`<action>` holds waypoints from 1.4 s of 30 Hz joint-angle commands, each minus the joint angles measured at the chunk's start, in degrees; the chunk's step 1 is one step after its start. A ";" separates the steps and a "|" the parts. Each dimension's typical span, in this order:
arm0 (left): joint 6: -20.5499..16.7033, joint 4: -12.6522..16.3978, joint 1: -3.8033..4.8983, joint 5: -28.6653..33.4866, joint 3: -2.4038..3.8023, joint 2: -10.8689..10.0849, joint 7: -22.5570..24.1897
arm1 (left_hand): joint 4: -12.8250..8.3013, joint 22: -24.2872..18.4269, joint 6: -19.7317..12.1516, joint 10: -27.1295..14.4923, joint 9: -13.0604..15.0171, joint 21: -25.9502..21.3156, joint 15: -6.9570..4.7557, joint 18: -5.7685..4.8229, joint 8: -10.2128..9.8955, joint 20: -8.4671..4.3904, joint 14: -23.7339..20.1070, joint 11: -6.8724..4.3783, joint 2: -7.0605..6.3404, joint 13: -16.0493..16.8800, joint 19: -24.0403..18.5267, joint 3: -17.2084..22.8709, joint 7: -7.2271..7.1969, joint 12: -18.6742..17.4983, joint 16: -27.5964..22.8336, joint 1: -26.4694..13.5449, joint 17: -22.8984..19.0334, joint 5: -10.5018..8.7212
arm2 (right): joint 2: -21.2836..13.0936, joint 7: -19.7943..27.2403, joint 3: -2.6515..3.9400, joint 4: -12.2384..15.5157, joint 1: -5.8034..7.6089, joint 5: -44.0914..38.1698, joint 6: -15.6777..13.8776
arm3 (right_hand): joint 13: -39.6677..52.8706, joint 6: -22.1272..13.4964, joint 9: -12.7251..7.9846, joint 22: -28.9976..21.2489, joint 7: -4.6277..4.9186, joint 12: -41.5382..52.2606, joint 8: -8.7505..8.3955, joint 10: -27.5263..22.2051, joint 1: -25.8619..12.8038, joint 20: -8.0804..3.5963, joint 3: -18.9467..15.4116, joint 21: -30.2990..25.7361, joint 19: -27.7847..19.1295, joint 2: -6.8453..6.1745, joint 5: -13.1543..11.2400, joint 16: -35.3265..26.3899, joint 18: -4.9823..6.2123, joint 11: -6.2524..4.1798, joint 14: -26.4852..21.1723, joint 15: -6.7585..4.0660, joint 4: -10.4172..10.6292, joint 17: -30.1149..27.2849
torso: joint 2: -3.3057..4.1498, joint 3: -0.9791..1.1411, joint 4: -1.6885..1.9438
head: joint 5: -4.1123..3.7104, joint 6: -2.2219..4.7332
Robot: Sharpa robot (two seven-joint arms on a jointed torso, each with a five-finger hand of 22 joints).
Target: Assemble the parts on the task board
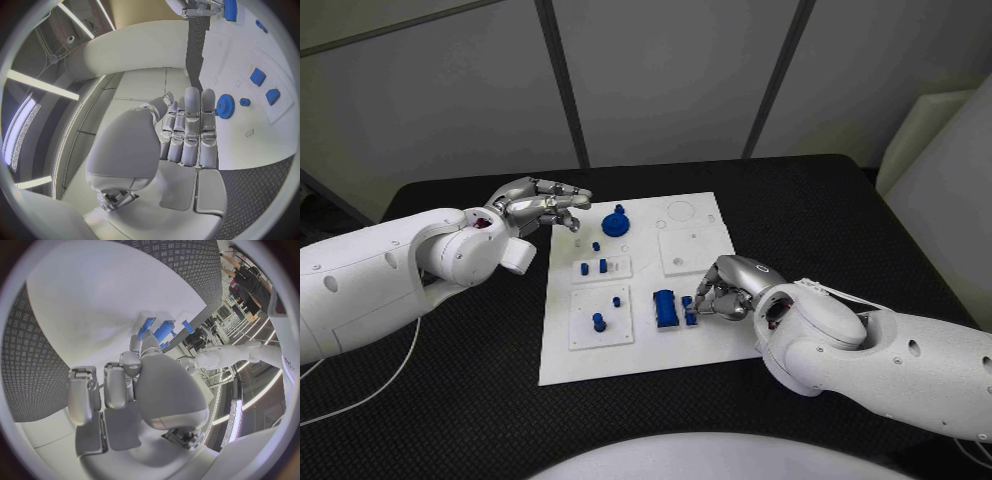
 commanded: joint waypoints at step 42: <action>-16.93 -17.49 -3.68 19.56 -0.96 14.88 22.90 | 15.76 -46.08 -22.83 -24.53 -2.25 -19.18 4.84 -3.32 -2.47 10.03 -40.71 -0.01 1.13 -1.04 -48.16 -13.12 -1.79 -2.25 -47.31 -11.50 -15.86 0.47 | 19.27 60.03 0.67 -48.33 8.03 79.84 7.47 | -63.99 -20.00 -30.23 -53.16 8.01 -52.68 -0.71 -31.87 -4.74 15.97 -5.25 -86.38 -41.78 6.40 -0.30 -75.57 9.53 10.19 -33.76 12.85 -6.63 -66.96 | -7.62 -1.05 0.28 | 1.52 10.20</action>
